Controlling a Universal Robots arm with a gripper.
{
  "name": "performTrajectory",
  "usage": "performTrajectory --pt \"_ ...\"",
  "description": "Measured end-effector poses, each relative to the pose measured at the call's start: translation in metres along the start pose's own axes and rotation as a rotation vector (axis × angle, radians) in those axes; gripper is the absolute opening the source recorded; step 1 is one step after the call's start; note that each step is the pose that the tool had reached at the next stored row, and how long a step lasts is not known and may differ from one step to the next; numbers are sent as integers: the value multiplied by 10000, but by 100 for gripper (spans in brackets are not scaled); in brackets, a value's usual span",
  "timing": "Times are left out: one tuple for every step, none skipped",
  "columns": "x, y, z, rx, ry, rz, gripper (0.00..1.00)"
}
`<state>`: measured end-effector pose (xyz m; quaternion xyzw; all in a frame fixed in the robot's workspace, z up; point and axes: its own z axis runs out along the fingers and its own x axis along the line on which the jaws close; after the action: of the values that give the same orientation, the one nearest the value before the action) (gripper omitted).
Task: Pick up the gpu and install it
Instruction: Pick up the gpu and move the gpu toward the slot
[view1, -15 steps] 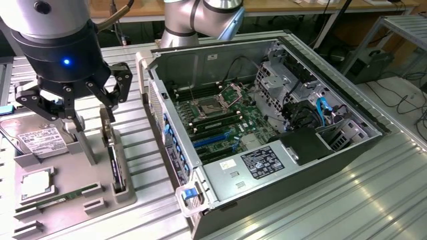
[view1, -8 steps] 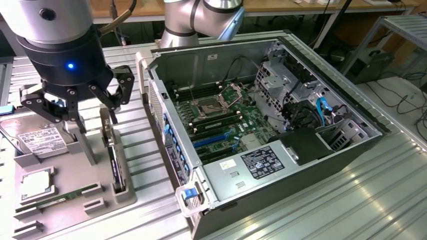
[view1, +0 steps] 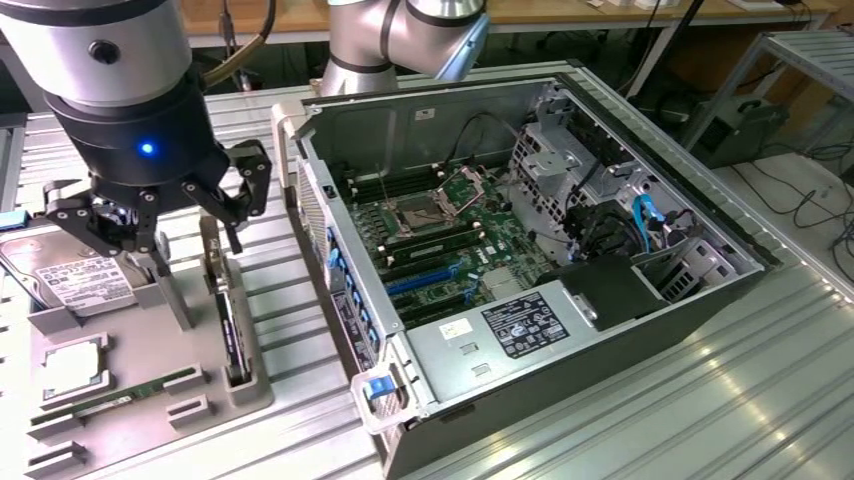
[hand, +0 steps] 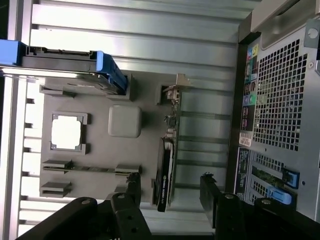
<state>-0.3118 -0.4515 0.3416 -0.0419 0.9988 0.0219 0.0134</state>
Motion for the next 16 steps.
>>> performTrajectory --pt "-1 -1 18 1 6 1 61" --pt "-2 -2 36 0 20 0 68" --pt "-3 -2 58 -1 33 2 68" --pt "-5 2 79 -2 42 2 68" --pt "-9 3 103 -3 48 3 68" --pt "-14 2 123 -3 50 16 68" --pt "-19 1 140 -4 54 28 68" --pt "-24 1 158 -4 58 41 68" --pt "-26 2 177 -3 61 54 68" --pt "-28 3 194 -2 62 62 68" --pt "-27 2 213 -3 62 64 68" --pt "-27 2 231 -3 62 64 68" --pt "-26 1 249 -4 61 65 68" --pt "-26 0 267 -3 62 65 68" --pt "-25 -1 286 -3 62 65 68" --pt "-25 -1 304 -3 62 64 68"
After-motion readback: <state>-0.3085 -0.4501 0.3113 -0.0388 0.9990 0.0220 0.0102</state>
